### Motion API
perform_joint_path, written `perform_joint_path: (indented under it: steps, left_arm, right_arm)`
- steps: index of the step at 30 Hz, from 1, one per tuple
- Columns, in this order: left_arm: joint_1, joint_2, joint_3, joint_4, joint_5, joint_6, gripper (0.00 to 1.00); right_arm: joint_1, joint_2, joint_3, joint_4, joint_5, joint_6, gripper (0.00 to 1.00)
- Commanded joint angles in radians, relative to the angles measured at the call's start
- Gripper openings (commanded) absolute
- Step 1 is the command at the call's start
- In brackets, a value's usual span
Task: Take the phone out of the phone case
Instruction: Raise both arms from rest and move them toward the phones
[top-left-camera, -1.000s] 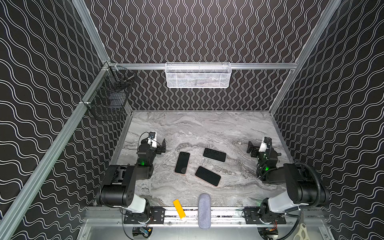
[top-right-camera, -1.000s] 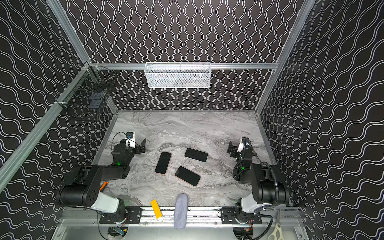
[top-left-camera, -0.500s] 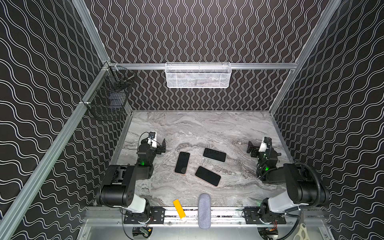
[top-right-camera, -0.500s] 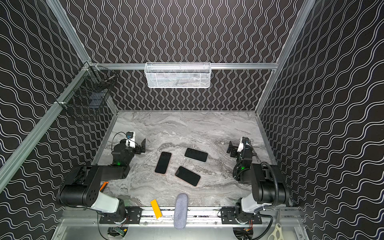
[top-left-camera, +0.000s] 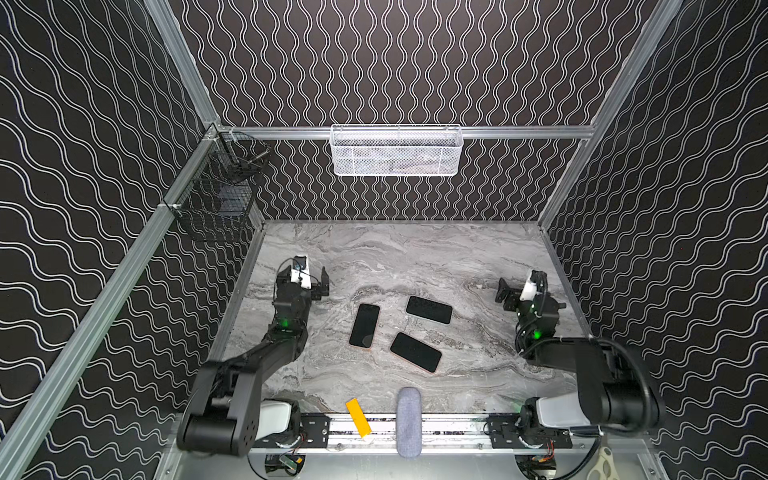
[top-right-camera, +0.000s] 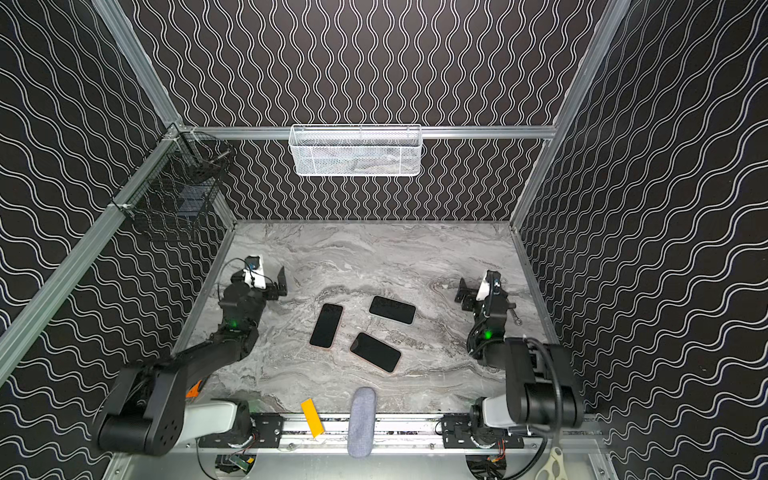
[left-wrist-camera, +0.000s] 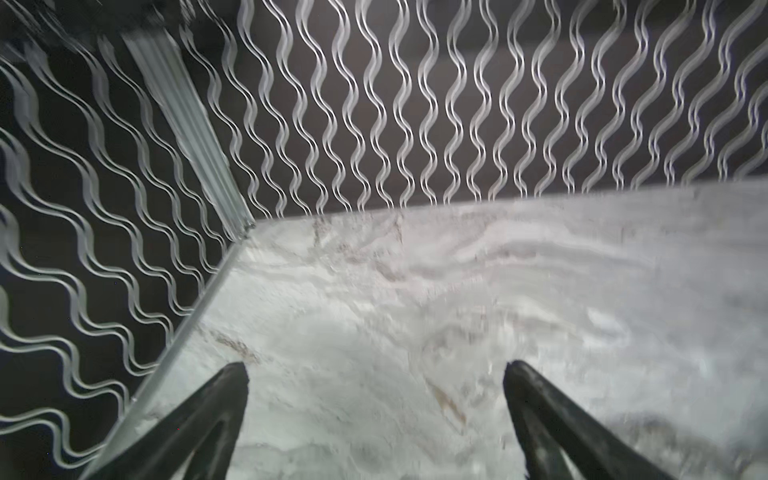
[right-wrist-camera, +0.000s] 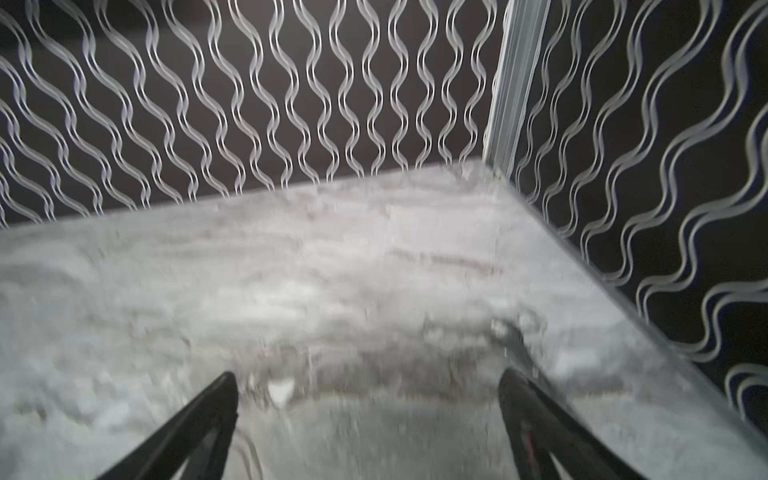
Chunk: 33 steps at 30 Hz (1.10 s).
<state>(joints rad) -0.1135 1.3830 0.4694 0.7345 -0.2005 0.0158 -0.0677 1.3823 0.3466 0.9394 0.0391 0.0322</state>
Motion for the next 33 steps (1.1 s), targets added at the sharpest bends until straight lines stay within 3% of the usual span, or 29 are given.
perform_joint_path:
  steps: [1, 4, 6, 8, 11, 14, 17, 20, 26, 30, 33]
  left_arm:
    - [-0.003, -0.104, 0.147, -0.349, -0.119, -0.228, 0.99]
    - [-0.002, -0.123, 0.386, -0.673, -0.027, -0.451, 0.99]
    - [-0.004, -0.084, 0.569, -0.822, 0.142, -0.483, 0.99]
    - [-0.005, -0.012, 0.769, -1.025, 0.239, -0.526, 0.99]
    - [-0.005, 0.106, 1.023, -1.217, 0.399, -0.494, 0.99]
    - [-0.005, 0.185, 1.133, -1.332, 0.420, -0.392, 0.99]
    - [-0.002, 0.171, 1.050, -1.329, 0.339, -0.389, 0.99]
    - [0.003, 0.161, 0.965, -1.278, 0.372, -0.386, 0.99]
    - [0.005, 0.169, 0.927, -1.279, 0.392, -0.379, 0.99]
    - [0.005, 0.170, 0.927, -1.280, 0.374, -0.366, 0.99]
    - [0.005, 0.169, 0.921, -1.279, 0.376, -0.370, 0.99]
  right_arm:
    - [-0.001, -0.090, 0.102, -0.297, -0.053, 0.029, 0.99]
    - [-0.001, -0.149, 0.212, -0.469, -0.195, 0.036, 0.99]
    - [0.000, -0.171, 0.307, -0.595, -0.303, 0.046, 0.99]
    - [0.010, -0.170, 0.409, -0.724, -0.378, 0.032, 0.99]
    - [0.065, -0.144, 0.546, -0.899, -0.394, -0.039, 0.99]
    - [0.165, -0.109, 0.641, -1.019, -0.325, -0.124, 0.99]
    - [0.243, -0.067, 0.693, -1.086, -0.325, -0.165, 0.99]
    - [0.299, -0.016, 0.725, -1.181, -0.332, -0.232, 0.98]
    - [0.405, 0.083, 0.744, -1.293, -0.317, -0.307, 0.98]
    - [0.431, 0.119, 0.724, -1.328, -0.387, -0.334, 0.98]
    - [0.461, 0.136, 0.710, -1.336, -0.353, -0.353, 0.98]
